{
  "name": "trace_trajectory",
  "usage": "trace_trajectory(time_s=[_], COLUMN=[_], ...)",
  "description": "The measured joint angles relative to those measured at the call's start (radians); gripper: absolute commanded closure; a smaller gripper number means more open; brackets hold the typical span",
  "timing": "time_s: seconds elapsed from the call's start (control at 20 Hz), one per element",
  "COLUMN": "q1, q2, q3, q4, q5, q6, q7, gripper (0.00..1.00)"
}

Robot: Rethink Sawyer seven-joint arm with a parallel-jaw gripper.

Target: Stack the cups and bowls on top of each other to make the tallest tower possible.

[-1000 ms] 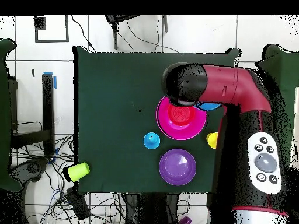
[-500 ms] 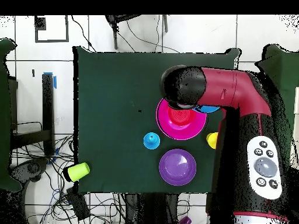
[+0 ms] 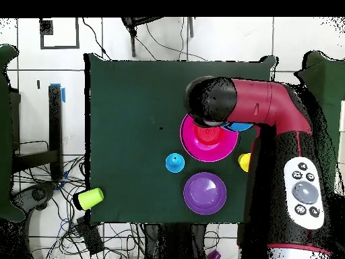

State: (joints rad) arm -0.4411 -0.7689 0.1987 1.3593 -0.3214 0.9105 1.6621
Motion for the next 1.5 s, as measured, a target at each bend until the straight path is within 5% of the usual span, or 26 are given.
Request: trace_trajectory(time_s=[1.5], q1=[0.016], q2=[0.013], q3=[0.000], q4=[0.077], q5=[0.000], q6=[-0.061], q7=[0.000], gripper=[1.00])
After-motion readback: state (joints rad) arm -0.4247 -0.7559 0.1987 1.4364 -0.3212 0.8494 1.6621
